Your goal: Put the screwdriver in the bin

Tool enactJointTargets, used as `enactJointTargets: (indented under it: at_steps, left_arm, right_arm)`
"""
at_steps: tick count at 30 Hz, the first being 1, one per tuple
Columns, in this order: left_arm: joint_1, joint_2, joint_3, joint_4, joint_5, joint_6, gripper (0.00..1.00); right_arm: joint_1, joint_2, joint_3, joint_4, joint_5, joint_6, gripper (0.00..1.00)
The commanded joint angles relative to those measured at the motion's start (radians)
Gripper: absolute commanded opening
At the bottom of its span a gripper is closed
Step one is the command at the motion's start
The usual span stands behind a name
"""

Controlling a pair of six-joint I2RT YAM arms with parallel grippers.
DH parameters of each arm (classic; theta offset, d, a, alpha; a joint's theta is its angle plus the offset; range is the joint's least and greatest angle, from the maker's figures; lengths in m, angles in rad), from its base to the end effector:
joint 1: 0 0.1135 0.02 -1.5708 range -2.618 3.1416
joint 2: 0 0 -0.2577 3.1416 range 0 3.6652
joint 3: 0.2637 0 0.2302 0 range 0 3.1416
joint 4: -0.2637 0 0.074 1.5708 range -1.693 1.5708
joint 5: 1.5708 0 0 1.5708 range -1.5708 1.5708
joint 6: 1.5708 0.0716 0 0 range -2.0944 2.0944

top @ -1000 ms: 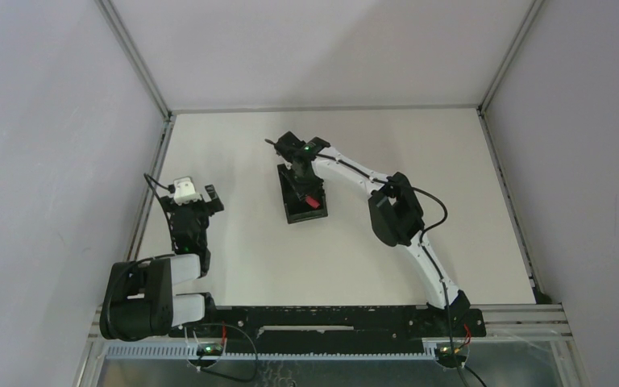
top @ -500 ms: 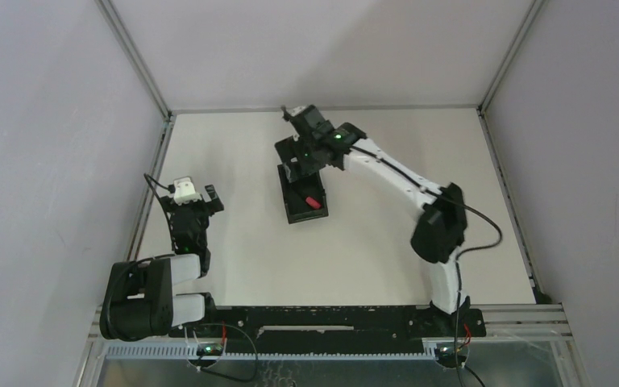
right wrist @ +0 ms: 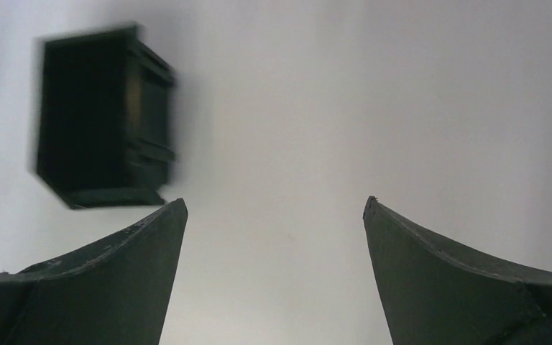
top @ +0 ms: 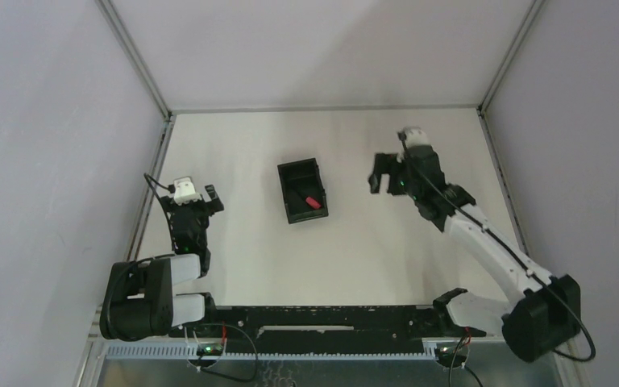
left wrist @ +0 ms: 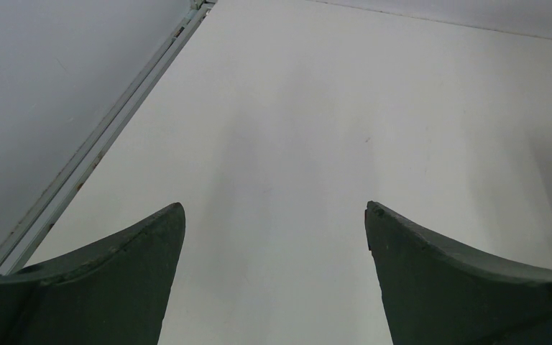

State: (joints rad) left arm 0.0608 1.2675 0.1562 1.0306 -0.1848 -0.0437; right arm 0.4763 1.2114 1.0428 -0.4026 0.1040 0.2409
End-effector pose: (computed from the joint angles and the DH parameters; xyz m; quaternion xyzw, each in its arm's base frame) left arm 0.2380 0.0277 0.1752 -0.1007 0.7277 0.0736 0.6745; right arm 0.2529 0.1221 0.2981 -0.0782 0.8734 0.1253 0.4642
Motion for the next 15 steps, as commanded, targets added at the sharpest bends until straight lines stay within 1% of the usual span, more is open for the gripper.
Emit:
enactJointTargets:
  at_steps: [1, 3, 7, 11, 15]
  left_arm:
    - [-0.005, -0.008, 0.036, 0.031, -0.007, 0.016, 1.0]
    - [-0.005, -0.008, 0.036, 0.031, -0.007, 0.016, 1.0]
    - [-0.004, -0.008, 0.036, 0.031, -0.008, 0.017, 1.0]
    - [-0.004, -0.008, 0.036, 0.031, -0.007, 0.017, 1.0]
    - [-0.004, -0.008, 0.036, 0.031, -0.008, 0.016, 1.0]
  right_arm:
    - [-0.079, -0.181, -0.258, 0.193, 0.011, 0.03, 1.0]
    - [-0.113, -0.263, -0.378, 0.249, 0.006, 0.044, 1.0]
    - [-0.129, -0.368, -0.574, 0.334, 0.02, 0.1, 1.0]
    - [-0.13, -0.4, -0.646, 0.351, 0.033, 0.123, 1.0]
    - [-0.129, -0.409, -0.655, 0.382, -0.004, 0.095, 1.0]
